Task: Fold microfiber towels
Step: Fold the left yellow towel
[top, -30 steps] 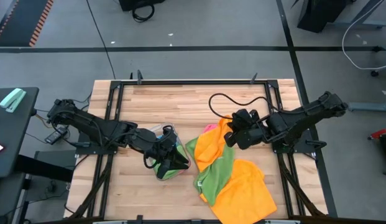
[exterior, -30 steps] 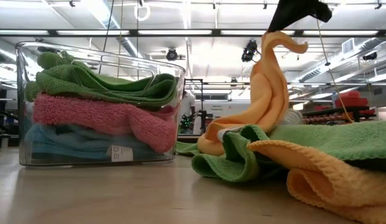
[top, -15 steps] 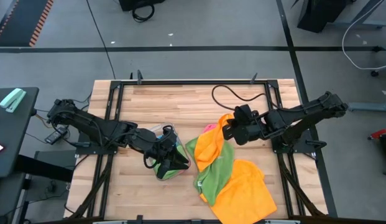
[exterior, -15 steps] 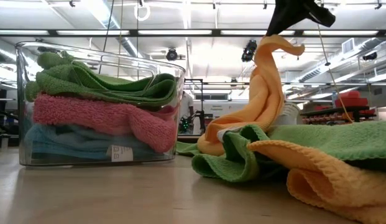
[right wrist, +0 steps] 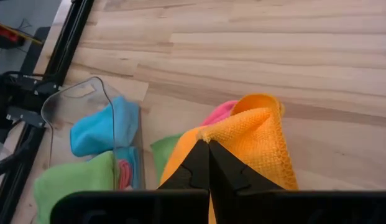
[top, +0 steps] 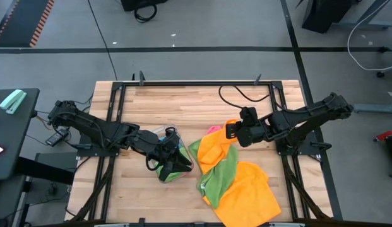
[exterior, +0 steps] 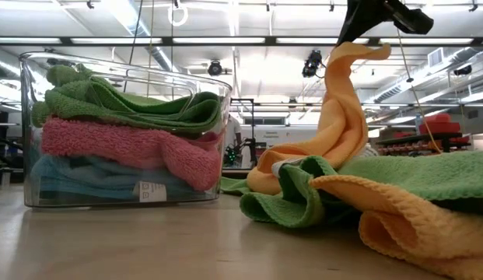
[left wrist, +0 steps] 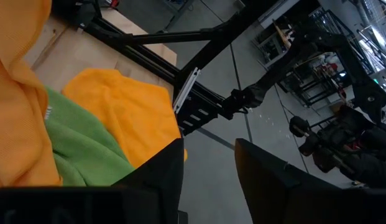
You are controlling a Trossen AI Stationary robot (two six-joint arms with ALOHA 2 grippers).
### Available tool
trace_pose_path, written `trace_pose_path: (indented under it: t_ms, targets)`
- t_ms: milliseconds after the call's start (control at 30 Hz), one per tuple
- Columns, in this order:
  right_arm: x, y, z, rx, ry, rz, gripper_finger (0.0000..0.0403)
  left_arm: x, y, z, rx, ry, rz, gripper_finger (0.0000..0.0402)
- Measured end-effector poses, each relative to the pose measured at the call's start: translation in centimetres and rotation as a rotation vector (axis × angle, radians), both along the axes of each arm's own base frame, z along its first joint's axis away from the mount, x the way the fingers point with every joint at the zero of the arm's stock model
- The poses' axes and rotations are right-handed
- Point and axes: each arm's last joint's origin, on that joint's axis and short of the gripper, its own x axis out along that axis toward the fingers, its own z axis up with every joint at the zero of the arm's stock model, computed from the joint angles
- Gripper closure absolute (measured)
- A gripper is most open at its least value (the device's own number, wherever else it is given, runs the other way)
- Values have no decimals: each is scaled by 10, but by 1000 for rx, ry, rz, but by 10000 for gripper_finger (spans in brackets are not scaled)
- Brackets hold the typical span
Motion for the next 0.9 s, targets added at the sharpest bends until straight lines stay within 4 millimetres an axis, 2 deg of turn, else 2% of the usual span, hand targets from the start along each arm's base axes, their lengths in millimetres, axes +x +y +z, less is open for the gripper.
trace_pose_path:
  t_ms: [433, 900]
  targets:
    - [-2, -3, 0, -123, 82, 87, 400, 0, 0, 0, 0, 0, 0, 262]
    - [-1, -3, 0, -156, 102, 128, 400, 0, 0, 0, 0, 0, 1, 249]
